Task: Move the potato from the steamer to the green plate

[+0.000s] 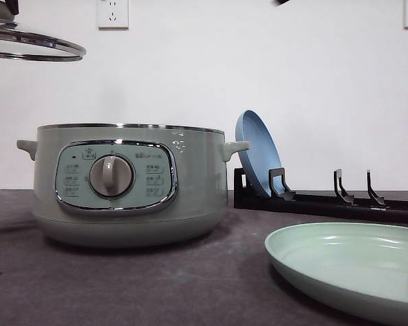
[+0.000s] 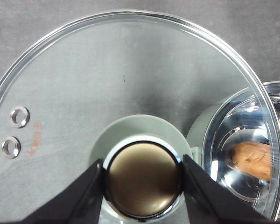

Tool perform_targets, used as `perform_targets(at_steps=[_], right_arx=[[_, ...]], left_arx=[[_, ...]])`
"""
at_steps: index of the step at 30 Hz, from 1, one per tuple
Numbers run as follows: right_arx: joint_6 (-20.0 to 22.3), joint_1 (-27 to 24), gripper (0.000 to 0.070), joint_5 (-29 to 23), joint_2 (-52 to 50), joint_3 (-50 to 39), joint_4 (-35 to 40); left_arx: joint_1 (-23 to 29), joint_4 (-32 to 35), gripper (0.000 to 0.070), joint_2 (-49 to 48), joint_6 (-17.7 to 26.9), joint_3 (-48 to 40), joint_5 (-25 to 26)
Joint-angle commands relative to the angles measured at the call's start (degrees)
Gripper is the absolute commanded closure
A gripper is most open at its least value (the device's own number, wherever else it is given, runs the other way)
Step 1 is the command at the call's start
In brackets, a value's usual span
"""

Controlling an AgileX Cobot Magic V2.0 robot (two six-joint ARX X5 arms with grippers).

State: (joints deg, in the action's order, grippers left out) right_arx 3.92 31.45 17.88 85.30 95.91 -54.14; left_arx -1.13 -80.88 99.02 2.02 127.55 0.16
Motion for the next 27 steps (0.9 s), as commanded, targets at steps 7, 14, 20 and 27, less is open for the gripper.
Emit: perform_targets(at_steps=[7, 14, 20, 27], right_arx=[[7.73, 7.37, 0.0274, -6.72, 18.96, 17.42, -0.21], [9.98, 11.33, 0.0205, -8.51, 30.12, 25.12, 2.15], [10.53, 12.04, 0.0134, -8.90, 35.57, 25.97, 4.18], [12.00, 11.66, 0.0076, -8.90, 39.28, 25.97, 5.90]], left_arx=[[0.15, 1.90, 0.0700, -0.42, -0.13, 2.67, 0.22], [0.15, 1.60, 0.0700, -0.42, -0.14, 2.61, 0.22], [0.11, 1.65, 0.0700, -0.42, -0.20, 2.57, 0.23], [0.09, 1.60, 0.0700, -0.42, -0.33, 2.56, 0.22]])
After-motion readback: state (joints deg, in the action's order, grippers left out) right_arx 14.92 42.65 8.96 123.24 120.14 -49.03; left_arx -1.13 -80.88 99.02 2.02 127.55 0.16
